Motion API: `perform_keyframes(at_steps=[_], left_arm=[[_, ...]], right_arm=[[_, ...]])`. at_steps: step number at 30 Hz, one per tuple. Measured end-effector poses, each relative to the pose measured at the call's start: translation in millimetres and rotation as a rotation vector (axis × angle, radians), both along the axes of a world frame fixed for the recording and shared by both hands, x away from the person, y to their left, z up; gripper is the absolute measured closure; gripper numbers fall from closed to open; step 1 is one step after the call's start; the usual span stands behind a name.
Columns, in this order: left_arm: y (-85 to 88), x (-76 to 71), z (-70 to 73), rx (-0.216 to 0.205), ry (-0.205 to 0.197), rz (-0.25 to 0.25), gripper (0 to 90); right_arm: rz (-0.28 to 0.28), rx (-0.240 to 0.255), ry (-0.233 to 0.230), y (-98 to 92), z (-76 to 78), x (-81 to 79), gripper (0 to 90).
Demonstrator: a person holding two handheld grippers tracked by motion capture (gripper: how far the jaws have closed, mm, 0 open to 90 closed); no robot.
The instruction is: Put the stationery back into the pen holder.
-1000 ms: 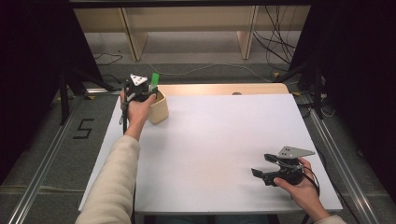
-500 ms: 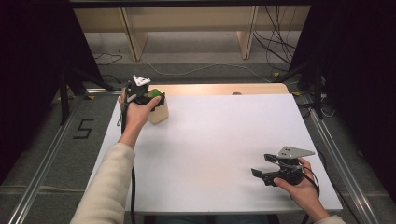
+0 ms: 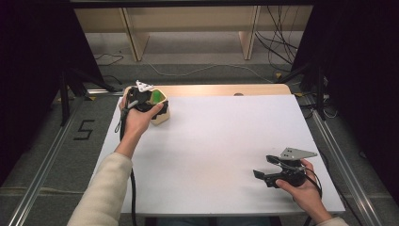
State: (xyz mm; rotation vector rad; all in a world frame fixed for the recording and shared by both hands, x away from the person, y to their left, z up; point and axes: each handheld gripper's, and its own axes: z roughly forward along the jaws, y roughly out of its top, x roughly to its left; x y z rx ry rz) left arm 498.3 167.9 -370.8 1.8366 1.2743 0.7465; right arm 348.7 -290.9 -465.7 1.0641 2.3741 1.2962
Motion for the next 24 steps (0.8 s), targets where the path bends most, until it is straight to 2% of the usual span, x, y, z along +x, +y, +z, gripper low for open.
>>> perform_keyframes(at_steps=[7,17,24], left_arm=[[1.0,-10.0,-0.6,0.009,0.005,-0.016,17.4],[0.5,-26.0,-6.5,-0.016,0.014,-0.052,17.7],[-2.8,-40.5,-13.1,-0.003,0.012,-0.088,17.9]], right_arm=[[-0.001,0.000,0.001,0.2,-0.1,0.1,16.3],[-0.001,-0.001,-0.004,0.6,-0.3,0.1,16.3],[-0.005,0.001,-0.001,0.7,-0.3,0.0,16.3]])
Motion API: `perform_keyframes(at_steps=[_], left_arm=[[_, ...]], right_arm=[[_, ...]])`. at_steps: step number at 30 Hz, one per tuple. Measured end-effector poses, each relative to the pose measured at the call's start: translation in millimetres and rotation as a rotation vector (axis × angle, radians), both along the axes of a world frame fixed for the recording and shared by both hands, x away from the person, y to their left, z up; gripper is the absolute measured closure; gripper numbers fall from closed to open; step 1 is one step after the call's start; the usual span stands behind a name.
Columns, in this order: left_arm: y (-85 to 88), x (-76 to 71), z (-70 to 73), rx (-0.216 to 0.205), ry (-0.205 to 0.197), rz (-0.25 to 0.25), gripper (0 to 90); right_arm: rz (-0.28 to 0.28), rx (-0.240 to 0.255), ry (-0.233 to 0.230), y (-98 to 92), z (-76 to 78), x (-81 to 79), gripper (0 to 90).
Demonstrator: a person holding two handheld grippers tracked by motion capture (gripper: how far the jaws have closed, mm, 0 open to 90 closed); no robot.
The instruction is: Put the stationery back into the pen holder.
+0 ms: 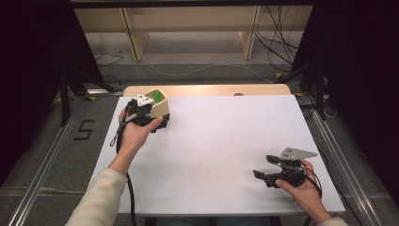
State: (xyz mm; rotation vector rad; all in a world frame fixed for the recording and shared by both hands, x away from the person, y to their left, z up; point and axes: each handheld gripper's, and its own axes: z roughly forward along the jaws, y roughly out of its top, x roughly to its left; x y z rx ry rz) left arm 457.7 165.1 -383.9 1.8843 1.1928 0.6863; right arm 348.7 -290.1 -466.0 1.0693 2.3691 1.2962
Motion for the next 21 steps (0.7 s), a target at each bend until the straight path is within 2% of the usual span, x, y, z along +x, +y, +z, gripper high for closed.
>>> perform_keyframes(at_steps=[4,10,13,21], left_arm=[[-3.4,-9.2,-5.1,-0.004,-0.008,-0.016,18.0],[-5.8,-21.4,-14.5,0.013,-0.001,-0.048,18.1],[-6.8,-33.7,-24.3,0.004,-0.005,-0.070,18.3],[-8.7,-63.0,-45.9,-0.006,-0.003,-0.161,17.7]], right_arm=[[0.002,0.000,-0.003,-0.2,0.1,-0.2,16.3],[0.003,0.000,-0.006,-0.5,0.1,-0.2,16.3],[0.001,-0.001,-0.004,-0.3,0.1,-0.2,16.3],[0.003,-0.005,-0.003,0.3,-0.2,-0.3,16.3]])
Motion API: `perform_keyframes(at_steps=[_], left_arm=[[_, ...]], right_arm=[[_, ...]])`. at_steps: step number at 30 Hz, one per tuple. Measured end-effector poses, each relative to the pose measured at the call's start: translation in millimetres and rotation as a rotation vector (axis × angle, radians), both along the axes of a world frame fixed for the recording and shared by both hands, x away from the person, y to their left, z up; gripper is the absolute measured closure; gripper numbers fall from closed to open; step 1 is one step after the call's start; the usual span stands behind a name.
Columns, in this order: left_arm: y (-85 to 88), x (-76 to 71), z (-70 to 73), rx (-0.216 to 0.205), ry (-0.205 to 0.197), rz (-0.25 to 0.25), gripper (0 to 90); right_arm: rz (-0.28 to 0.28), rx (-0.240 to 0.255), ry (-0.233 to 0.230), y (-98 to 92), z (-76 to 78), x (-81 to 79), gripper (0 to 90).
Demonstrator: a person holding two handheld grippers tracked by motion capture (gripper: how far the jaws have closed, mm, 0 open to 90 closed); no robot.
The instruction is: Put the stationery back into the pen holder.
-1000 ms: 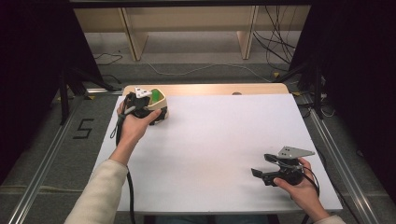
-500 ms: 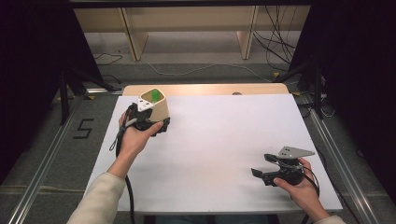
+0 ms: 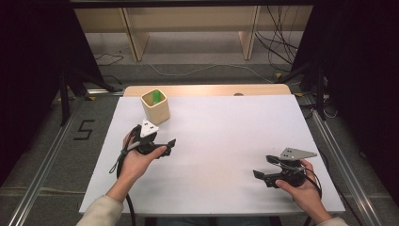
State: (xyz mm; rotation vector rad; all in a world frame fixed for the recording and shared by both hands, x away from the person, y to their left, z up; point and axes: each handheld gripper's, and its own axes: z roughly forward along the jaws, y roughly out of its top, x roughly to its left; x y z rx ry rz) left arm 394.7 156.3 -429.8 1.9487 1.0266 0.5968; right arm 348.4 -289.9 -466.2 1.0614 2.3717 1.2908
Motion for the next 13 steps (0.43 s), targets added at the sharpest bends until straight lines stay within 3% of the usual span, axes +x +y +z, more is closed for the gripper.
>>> perform_keyframes(at_steps=[9,13], left_arm=[[-4.2,-35.6,-34.2,-0.042,0.030,-0.036,17.8],[-12.5,-42.6,-38.5,-0.046,0.037,-0.060,16.8]], right_arm=[[0.002,0.004,-0.001,0.7,0.3,-0.8,16.3],[0.006,0.003,-0.005,1.2,0.3,-0.5,16.3]])
